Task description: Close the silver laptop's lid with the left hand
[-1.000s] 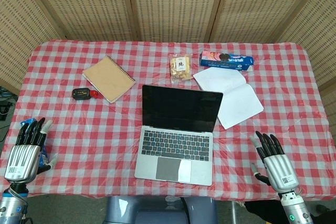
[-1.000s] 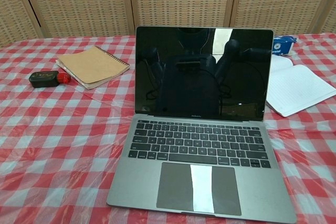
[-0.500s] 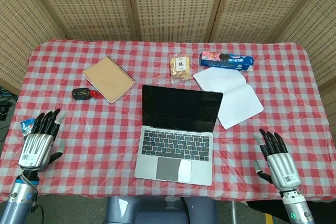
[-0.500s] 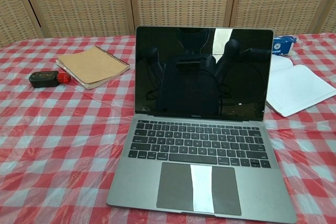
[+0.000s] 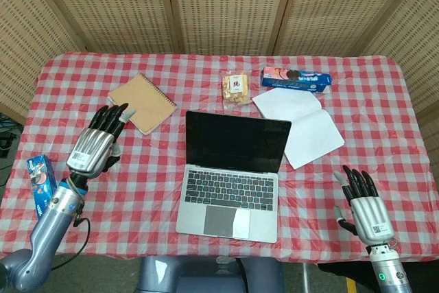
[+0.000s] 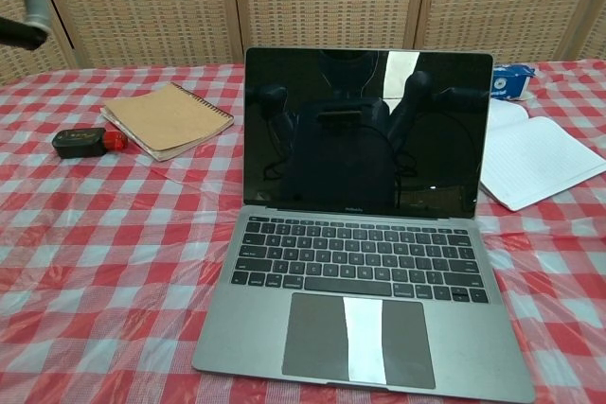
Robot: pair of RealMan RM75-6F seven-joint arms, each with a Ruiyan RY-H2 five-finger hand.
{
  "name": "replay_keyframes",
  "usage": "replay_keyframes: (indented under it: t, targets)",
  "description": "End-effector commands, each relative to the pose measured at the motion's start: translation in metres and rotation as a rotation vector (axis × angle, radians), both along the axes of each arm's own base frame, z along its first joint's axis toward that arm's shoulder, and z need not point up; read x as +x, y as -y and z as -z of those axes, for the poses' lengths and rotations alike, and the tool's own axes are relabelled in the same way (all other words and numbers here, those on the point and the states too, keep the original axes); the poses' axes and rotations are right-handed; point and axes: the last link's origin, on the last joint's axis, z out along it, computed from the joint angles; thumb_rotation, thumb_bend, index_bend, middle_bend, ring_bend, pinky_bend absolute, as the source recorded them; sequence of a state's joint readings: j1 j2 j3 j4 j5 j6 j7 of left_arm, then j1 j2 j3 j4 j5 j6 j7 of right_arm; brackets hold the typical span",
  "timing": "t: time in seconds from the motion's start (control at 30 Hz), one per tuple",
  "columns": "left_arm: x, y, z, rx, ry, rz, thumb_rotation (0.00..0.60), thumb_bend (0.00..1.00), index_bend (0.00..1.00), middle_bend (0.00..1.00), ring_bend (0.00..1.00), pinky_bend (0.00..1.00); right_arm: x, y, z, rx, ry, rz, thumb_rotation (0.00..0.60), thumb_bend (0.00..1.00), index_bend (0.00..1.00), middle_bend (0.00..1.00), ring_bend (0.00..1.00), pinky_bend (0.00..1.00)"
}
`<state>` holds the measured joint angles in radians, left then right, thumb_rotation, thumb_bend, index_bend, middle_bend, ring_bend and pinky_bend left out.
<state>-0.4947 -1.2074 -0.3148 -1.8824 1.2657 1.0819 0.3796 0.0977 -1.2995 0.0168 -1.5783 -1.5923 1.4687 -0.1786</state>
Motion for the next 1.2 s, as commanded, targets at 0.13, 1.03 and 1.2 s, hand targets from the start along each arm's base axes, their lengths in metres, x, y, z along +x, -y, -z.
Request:
replay_keyframes:
  t: [0.13,1.03,1.2]
  targets:
    - [0.038,-0.041,0.012,-0.108,0.046,0.034,0.6,1.0,0.01,0.0,0.0,0.0,-0.004,0.005,0.0,-0.005,-0.007,0.017,0.6,0.65,0.0,0.0,0.0,0.0]
    - [0.163,-0.116,0.076,-0.377,0.002,0.033,0.6,1.0,0.12,0.0,0.0,0.1,-0.02,0.012,-0.016,-0.045,0.025,0.082,0.6,0.65,0.0,0.0,0.0,0.0]
    - [0.17,-0.122,0.087,-0.382,-0.036,-0.002,0.6,1.0,0.14,0.0,0.01,0.1,-0.022,0.013,-0.019,-0.053,0.032,0.089,0.6,0.65,0.0,0.0,0.0,0.0]
